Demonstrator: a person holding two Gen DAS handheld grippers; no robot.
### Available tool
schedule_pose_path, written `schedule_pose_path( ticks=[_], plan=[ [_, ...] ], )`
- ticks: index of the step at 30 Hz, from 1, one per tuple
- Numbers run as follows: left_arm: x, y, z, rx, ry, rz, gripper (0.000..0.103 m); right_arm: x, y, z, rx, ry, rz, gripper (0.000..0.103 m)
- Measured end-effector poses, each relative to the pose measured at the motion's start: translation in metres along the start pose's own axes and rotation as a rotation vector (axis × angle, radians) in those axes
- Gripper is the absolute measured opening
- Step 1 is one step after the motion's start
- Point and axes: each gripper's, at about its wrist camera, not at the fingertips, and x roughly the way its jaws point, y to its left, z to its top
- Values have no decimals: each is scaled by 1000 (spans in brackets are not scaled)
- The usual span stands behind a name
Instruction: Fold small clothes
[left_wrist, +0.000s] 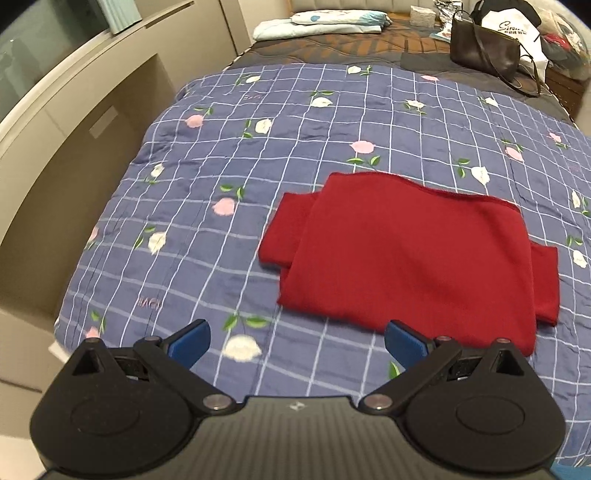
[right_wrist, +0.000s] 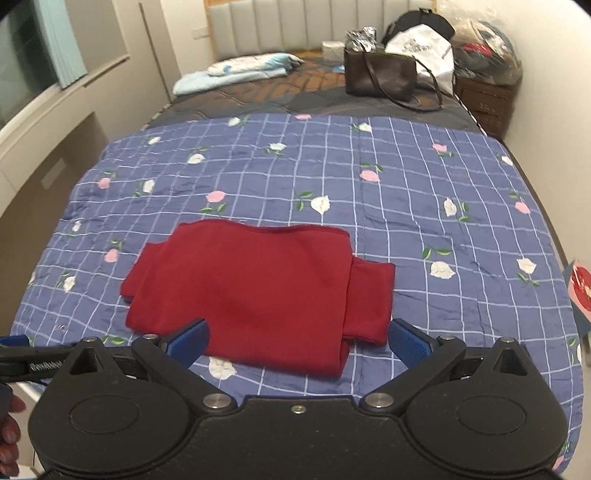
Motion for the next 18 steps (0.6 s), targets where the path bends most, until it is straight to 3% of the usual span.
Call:
schedule_pose_path(
  ticks=[10,18],
  plan=[
    [55,26,40,36,61,-34,102,51,35,24,51,98,-57,102],
    [97,45,57,53,125,-45,103,99,67,20,41,239,-76,102]
  ],
)
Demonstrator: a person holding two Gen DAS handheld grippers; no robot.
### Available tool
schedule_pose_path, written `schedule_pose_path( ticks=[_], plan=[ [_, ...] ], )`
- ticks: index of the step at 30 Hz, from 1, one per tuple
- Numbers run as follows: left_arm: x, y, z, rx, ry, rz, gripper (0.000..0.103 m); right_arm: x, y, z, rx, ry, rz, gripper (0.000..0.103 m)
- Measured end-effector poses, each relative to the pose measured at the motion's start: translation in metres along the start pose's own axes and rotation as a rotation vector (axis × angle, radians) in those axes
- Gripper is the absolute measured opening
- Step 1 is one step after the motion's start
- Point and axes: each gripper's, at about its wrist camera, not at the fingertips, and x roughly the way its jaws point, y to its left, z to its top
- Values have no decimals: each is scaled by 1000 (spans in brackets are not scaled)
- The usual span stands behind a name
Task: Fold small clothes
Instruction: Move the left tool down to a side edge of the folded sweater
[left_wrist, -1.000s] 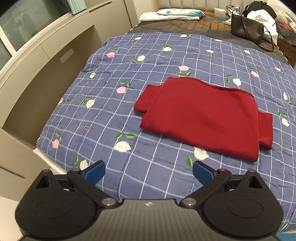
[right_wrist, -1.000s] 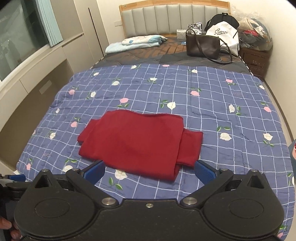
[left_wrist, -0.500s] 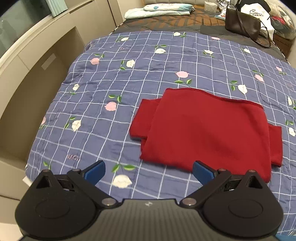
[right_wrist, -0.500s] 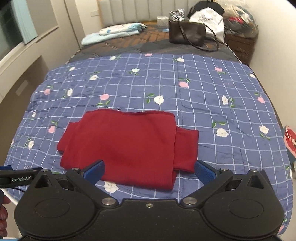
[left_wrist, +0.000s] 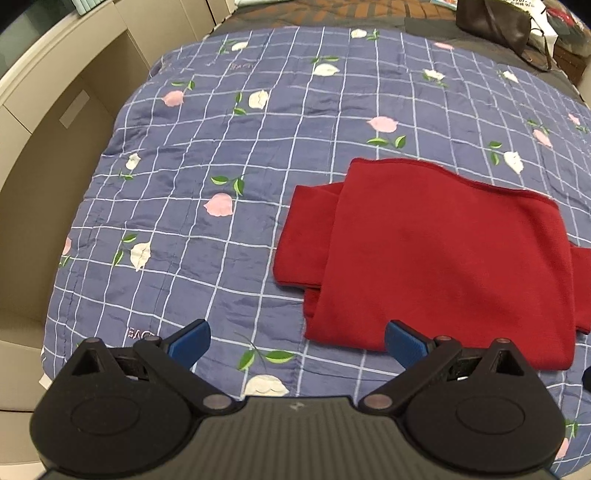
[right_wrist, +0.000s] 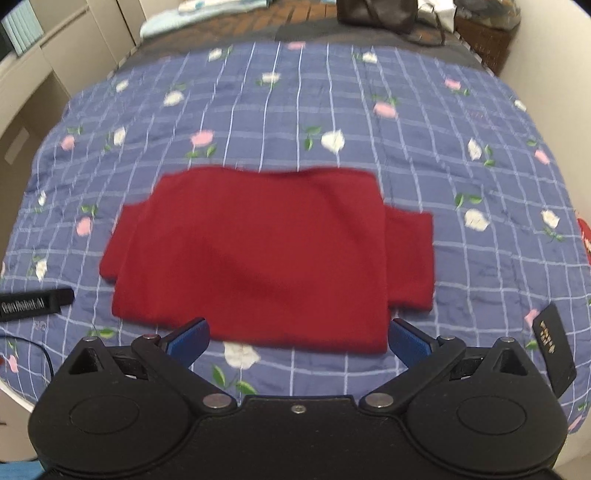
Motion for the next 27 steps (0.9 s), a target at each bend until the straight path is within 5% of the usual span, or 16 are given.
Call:
schedule_pose_path(
  ticks=[10,17,22,27],
  plan=[
    [52,13,22,19,57,3,103,65,31,3,-85,133,-57,102],
    [92,9,35,30,85,6,102,116,50,24,-198,125,-84,102],
    [110,4,39,54,84,4,103,145,58,44,-234,22,-118,102],
    [120,3,38,65,85,6,102,160,60,49,-282,-202,-190,102]
  ],
)
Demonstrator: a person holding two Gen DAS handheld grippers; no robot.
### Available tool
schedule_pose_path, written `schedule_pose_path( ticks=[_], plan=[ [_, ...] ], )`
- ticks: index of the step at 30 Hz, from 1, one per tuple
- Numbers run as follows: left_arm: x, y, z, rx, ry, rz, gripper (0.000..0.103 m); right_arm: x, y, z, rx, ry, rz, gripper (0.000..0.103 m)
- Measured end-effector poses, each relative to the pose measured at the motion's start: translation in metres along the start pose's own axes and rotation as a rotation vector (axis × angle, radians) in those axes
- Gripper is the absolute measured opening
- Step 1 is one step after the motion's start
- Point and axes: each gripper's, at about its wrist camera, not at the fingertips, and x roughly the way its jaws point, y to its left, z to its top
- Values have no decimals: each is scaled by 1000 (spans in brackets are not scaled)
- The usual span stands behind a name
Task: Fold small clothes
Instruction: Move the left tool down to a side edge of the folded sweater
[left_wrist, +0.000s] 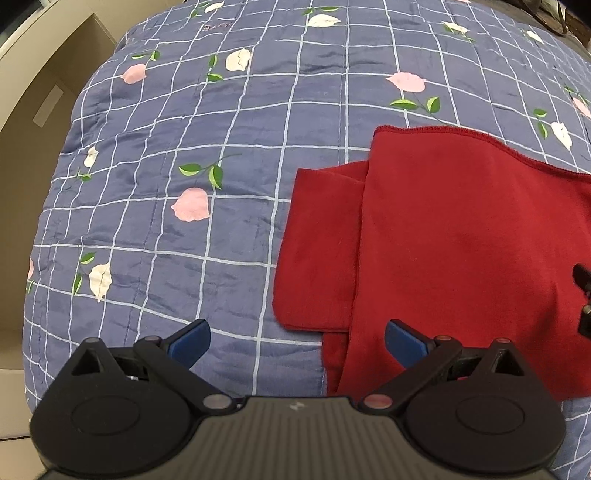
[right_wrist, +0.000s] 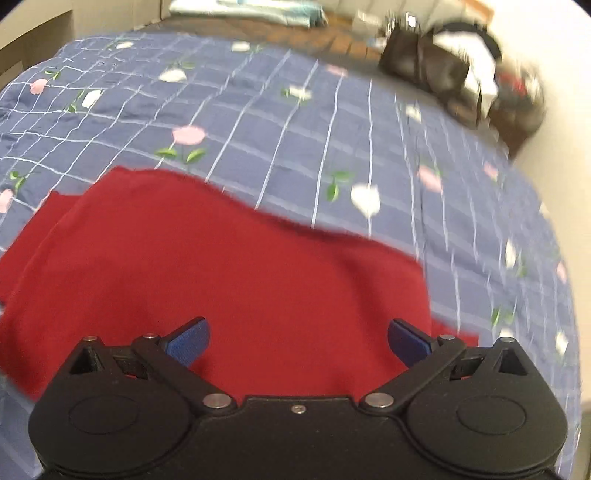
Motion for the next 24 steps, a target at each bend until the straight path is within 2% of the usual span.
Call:
schedule_pose_path(
  ticks=[3,8,15,18,21,24],
  plan=[
    [4,0,-3,0,9,-3,102,10,6,-7,-42,-24,-13,102],
    [10,-1,-8,-5,34,-16,102,17,19,-25,-85,24,26,102],
    [15,2,-14,-37,50,-69,103,35,30,-47,-116,181,54,102],
    [20,5,-16,-59,42,-106,103,41,32,-51,-106,215,58,102],
    [26,10,-17,-81,13,-150,103,41,29,-50,-80,211,61,102],
    [33,13,-16,-95,-32,-170,102,34,25,-46,-56,140,58,102]
  ],
)
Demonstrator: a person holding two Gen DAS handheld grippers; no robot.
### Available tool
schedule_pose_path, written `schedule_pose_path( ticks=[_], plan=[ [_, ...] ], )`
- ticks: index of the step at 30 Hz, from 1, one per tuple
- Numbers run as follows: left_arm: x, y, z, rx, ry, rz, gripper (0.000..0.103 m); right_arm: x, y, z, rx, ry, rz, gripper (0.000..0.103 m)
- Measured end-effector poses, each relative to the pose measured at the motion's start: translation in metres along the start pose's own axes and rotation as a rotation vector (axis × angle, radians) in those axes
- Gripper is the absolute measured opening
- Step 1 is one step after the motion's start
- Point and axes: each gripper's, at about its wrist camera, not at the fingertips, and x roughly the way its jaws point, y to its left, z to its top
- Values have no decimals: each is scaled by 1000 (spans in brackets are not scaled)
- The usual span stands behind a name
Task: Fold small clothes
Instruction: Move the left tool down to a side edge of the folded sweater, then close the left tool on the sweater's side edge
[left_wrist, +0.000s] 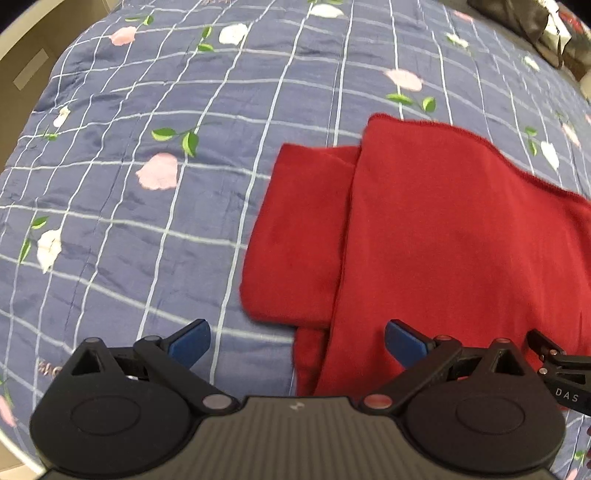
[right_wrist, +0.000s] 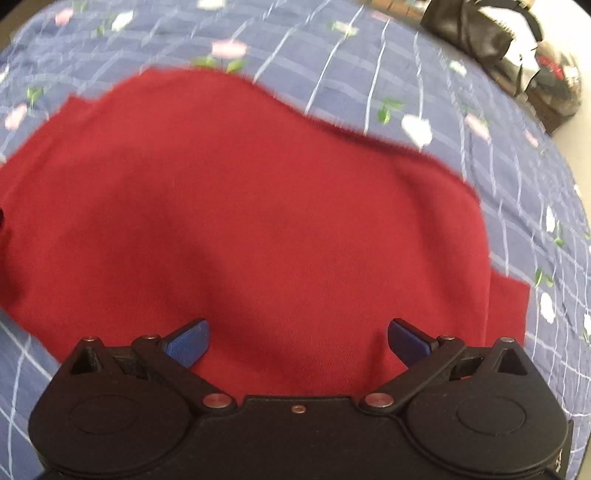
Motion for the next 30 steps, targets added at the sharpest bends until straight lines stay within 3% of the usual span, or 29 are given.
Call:
schedule_pose_path(
  ticks=[3,7,12,15,18,20,23,26,30],
  plan=[
    [11,1,3,25,-22,-28,102,1,-2,3,17,-24,-14,102],
    [29,1,9,55,0,-35,102,17,-4,0,54,27,8,102],
    [42,6,15,7,53,-118,98,25,-12,-10,169,44,52,103],
    [39,6,14,-13,54,-125,88,24,-10,-15,151,23,57,103],
    [34,5,12,-25,50,-141,69,23,-6,-19,118,18,53,103],
    [31,6,12,-41,35,-153,50,21,-5,-22,111,11,49,103],
    [24,4,10,-53,12,-134,30,20,-4,-23,115,15,45,103],
    [17,-6,8,-40,-19,-110,20,22,-5,-21,116,27,46,103],
    [-2,-26,3,8,-79,-59,16,22,-7,-21,103,40,62,103]
  ],
)
